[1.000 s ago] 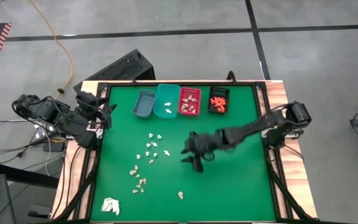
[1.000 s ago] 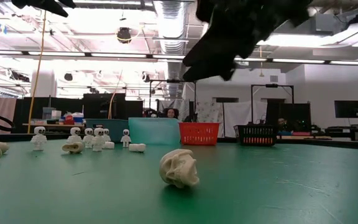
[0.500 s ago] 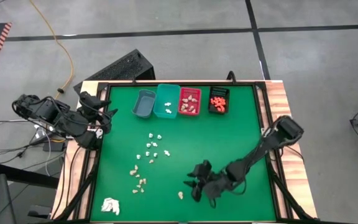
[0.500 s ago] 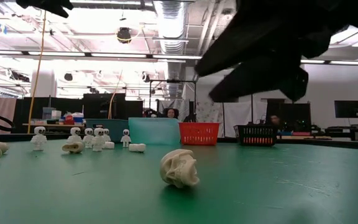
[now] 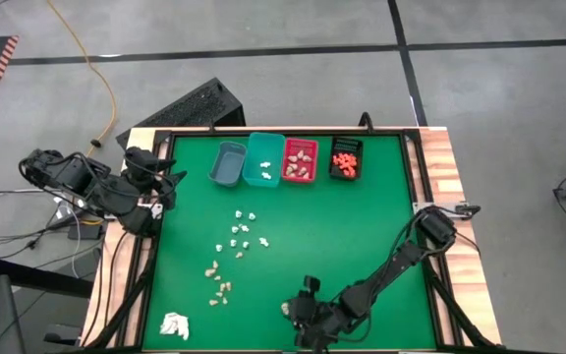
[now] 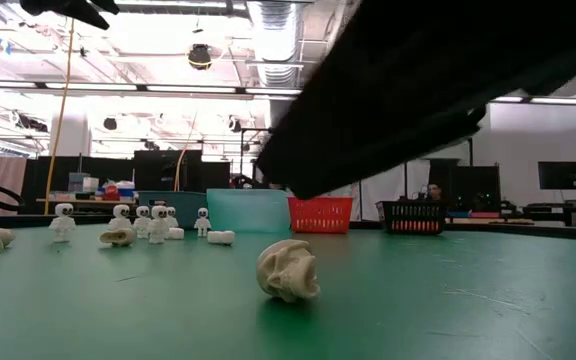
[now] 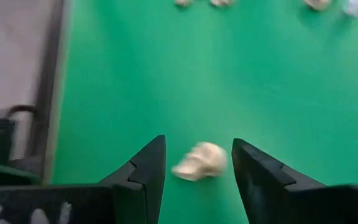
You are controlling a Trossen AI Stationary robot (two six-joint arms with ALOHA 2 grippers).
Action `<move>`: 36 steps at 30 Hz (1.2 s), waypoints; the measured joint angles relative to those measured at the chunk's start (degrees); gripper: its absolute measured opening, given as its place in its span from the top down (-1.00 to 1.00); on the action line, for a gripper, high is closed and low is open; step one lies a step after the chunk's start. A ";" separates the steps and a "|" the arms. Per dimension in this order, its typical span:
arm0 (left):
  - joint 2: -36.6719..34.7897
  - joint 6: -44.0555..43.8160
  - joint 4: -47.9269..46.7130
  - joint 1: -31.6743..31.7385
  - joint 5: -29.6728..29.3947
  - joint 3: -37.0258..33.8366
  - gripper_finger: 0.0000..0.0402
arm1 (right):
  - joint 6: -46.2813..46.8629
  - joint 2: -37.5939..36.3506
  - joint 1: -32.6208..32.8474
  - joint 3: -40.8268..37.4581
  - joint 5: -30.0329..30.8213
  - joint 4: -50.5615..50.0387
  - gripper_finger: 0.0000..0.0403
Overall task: Sort Halloween decoration
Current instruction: Put the white skull toy into the red bin
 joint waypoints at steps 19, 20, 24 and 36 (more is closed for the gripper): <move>2.42 -2.42 -0.46 0.00 -0.19 0.00 -0.05 | 3.16 10.73 2.15 -0.02 8.16 15.96 0.20; 2.74 -2.50 -0.45 -0.01 -0.09 0.00 -0.05 | 4.40 10.85 2.12 -0.01 8.38 15.95 0.20; 4.11 -2.71 -0.43 -0.01 0.25 0.00 -0.05 | 4.54 11.02 1.99 -0.01 9.21 16.10 0.20; 4.79 -3.72 1.33 0.00 0.69 0.00 -0.05 | -12.59 0.28 0.21 -0.21 8.19 2.11 0.20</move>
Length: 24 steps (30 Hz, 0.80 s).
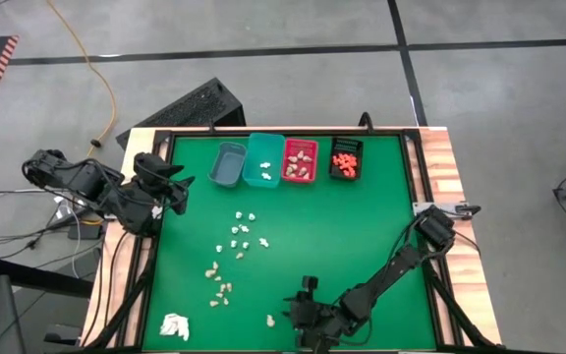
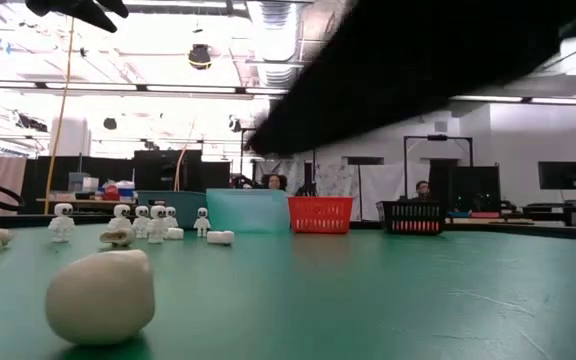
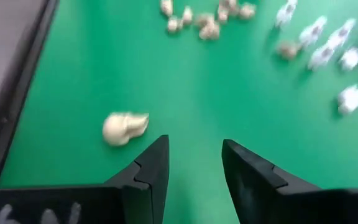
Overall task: Sort Halloween decoration
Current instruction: Put the white skull toy into the red bin
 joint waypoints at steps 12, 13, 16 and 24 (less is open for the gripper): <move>-0.29 0.07 0.81 -0.01 -0.22 0.00 -0.05 | -32.83 -3.78 -11.22 -0.04 -44.13 3.42 0.20; -0.27 0.07 0.79 -0.01 -0.20 0.00 -0.05 | -35.61 -3.82 -11.88 -0.01 -45.82 4.39 0.20; -0.31 0.07 0.75 0.01 -0.29 0.00 -0.05 | -42.99 -3.91 -13.13 0.00 -49.60 6.82 0.20; -0.29 0.44 0.59 -0.01 -0.59 0.00 -0.05 | -58.18 -3.89 -14.56 -0.02 -57.24 8.79 0.20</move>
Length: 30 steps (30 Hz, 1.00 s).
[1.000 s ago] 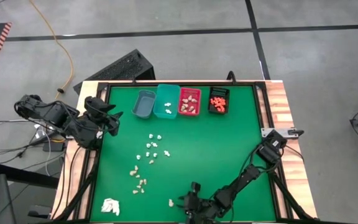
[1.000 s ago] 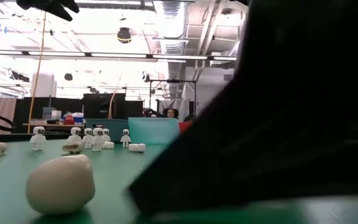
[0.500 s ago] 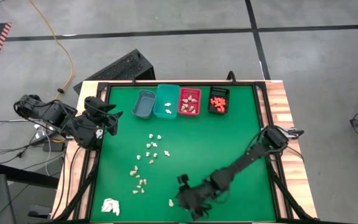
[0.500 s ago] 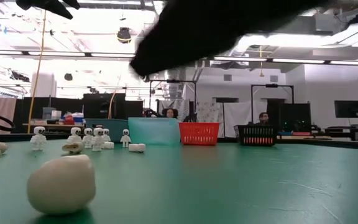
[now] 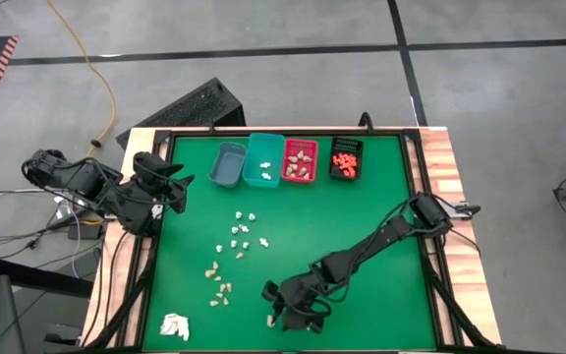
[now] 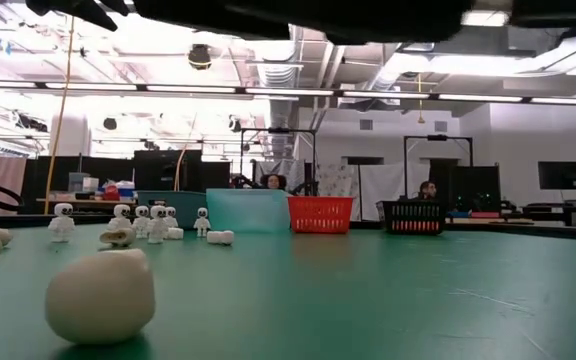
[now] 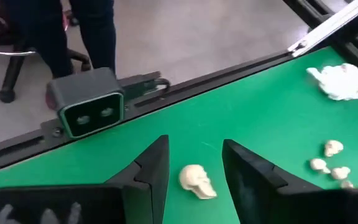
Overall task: Sort Halloween decoration
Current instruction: Put the white skull toy into the red bin
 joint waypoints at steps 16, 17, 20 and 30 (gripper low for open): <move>0.00 -0.13 -0.10 0.00 0.03 0.00 -0.05 | 0.53 2.61 -3.44 0.43 -9.92 6.83 0.20; -0.02 -0.13 -0.24 0.00 -0.01 0.00 -0.05 | 0.96 3.88 -3.44 1.26 -10.13 7.80 0.20; 0.00 0.44 -0.48 0.01 0.01 0.00 -0.05 | 1.22 5.40 -3.53 3.11 -10.48 6.60 0.20; 0.16 0.98 -1.64 0.00 0.00 -0.02 -0.05 | 0.74 12.54 -3.64 10.82 -13.94 5.22 0.20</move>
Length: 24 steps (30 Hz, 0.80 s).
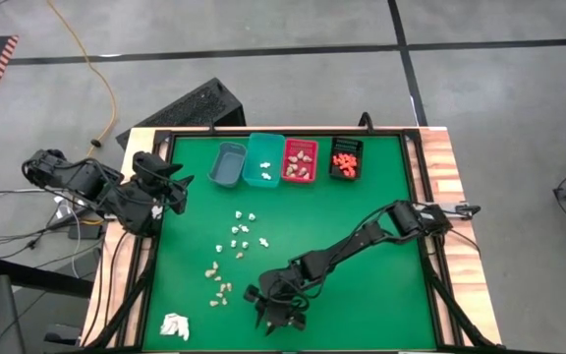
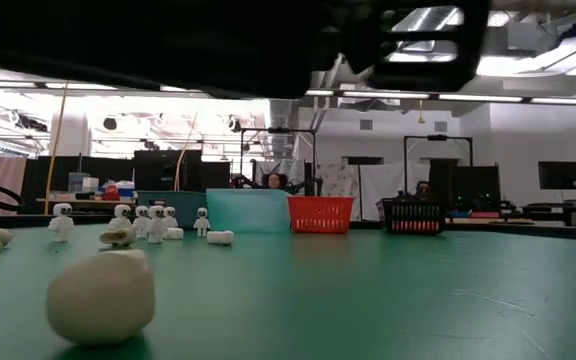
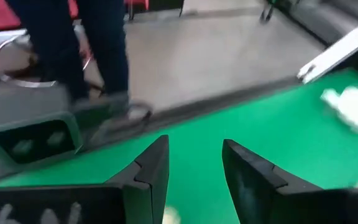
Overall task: Sort Halloween decoration
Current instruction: Put the white skull toy into the red bin
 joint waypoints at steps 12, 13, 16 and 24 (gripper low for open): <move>0.05 0.17 0.07 0.00 -0.08 0.00 -0.05 | -3.16 0.66 -0.10 -0.20 -1.66 -8.20 0.20; 0.05 0.17 0.09 0.00 -0.13 0.00 -0.05 | -3.69 0.66 -0.16 -0.20 -1.67 -8.50 0.20; 0.05 0.17 0.09 0.01 -0.14 0.00 -0.05 | -4.61 0.66 -0.37 -0.20 -1.66 -9.44 0.20; 0.05 0.22 0.09 0.00 -1.08 0.00 -0.05 | -4.81 0.67 -1.38 -0.20 -1.66 -9.58 0.20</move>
